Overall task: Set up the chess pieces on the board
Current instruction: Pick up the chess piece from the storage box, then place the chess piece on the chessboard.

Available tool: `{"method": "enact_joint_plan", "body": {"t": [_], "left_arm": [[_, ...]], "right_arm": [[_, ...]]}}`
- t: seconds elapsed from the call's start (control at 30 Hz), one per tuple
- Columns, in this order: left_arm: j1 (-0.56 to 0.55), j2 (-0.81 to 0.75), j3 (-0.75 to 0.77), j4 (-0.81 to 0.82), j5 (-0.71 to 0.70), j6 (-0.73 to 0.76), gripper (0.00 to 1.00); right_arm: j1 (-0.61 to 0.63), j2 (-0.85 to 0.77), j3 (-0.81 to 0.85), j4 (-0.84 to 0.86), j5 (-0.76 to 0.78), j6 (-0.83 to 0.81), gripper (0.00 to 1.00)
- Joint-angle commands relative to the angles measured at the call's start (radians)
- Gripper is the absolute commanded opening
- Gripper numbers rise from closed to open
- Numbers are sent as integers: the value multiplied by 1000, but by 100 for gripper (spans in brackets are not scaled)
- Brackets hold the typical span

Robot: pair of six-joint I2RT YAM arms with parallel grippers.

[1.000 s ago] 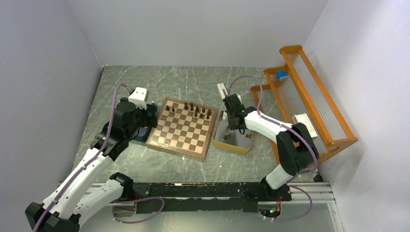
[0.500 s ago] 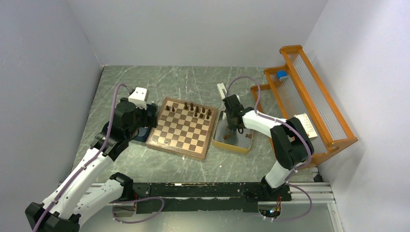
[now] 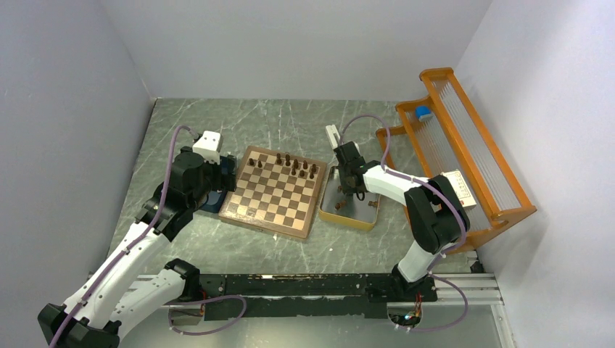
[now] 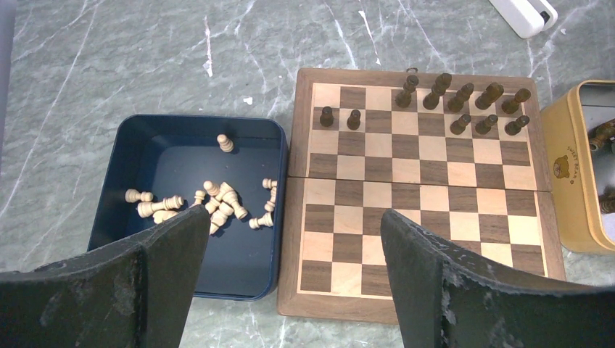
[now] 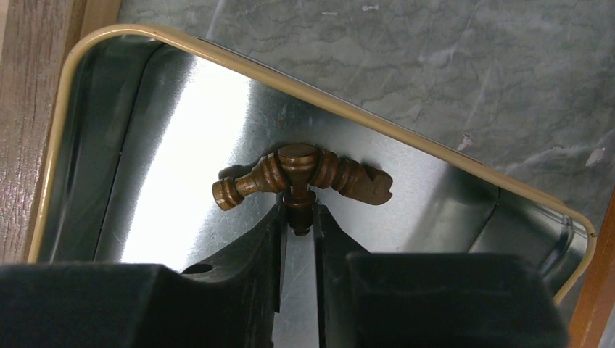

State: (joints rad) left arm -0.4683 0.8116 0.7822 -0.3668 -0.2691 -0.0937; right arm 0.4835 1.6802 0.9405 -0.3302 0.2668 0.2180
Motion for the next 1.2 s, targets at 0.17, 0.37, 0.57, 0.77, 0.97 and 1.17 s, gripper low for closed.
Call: {"method": "enact_joint_plan", "body": {"t": [0.17,0.37,0.57,0.77,0.97,1.17], "left_arm": [[-3,-4,7,11,6,5,91],[-3,2,2,21,31,-9,90],[-3,16,5,28,77,-31,89],[-3,46,31,38,199,-55,86],[-3,71,46,82,335,-70,85],[-3,135,56,170,550,-133,80]], "right_arm": [[-6,-57,74,-153,29,76,16],[-6,-170,82,-217,5,92,13],[-6,-218,80,-231,-34,91,11],[-6,-276,112,-254,-65,96,11],[-6,-313,156,-276,-150,99,11],[-6,-359,191,-268,-288,124,11]]}}
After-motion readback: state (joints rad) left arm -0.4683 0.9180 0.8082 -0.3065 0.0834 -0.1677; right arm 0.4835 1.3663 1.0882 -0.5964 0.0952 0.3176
